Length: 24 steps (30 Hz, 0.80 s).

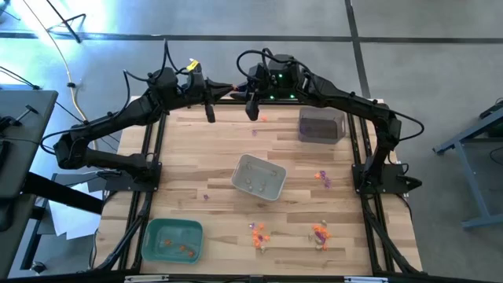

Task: Sort Halloween decoration
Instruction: Put the orange spider toy into the green bin

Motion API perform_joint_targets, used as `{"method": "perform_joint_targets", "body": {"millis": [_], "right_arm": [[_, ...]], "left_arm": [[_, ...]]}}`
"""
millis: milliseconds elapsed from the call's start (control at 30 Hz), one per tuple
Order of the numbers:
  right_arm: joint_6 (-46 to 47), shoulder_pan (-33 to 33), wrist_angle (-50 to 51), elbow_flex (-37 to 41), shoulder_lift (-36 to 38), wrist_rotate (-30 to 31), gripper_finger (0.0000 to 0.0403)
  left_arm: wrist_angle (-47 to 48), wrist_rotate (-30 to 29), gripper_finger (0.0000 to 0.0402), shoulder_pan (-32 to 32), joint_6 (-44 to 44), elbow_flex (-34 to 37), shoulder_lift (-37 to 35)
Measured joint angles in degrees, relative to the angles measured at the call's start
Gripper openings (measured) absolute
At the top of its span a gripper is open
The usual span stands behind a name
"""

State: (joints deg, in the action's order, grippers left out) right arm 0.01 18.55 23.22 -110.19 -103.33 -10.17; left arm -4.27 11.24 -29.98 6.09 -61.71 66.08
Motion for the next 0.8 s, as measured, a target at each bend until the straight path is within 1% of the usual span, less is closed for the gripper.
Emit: {"method": "perform_joint_targets", "body": {"millis": [100, 200, 467, 667, 800], "right_arm": [[0.0, -0.1, 0.1, 0.0, 0.0, 1.4, 0.0124], [0.0, -0.1, 0.2, 0.0, 0.0, 2.5, 0.0128], [0.0, 0.0, 0.4, 0.0, 0.0, 3.2, 0.0129], [0.0, 0.1, 1.6, 0.0, 0.0, 6.8, 0.0129], [0.0, 0.6, 2.3, 0.0, 0.0, 7.2, 0.0129]], "left_arm": [[0.0, 0.0, 0.0000, 0.0, 0.0, 0.0, 0.0], [0.1, -0.1, 0.0000, 0.0, 0.0, 0.0, 0.1], [0.1, 0.1, 0.0000, 0.0, 0.0, 0.0, 0.1], [0.1, 0.1, 0.0000, 0.0, 0.0, 0.0, 0.1], [0.1, 0.2, 0.0000, 0.0, 0.0, 0.0, 0.1]]}}
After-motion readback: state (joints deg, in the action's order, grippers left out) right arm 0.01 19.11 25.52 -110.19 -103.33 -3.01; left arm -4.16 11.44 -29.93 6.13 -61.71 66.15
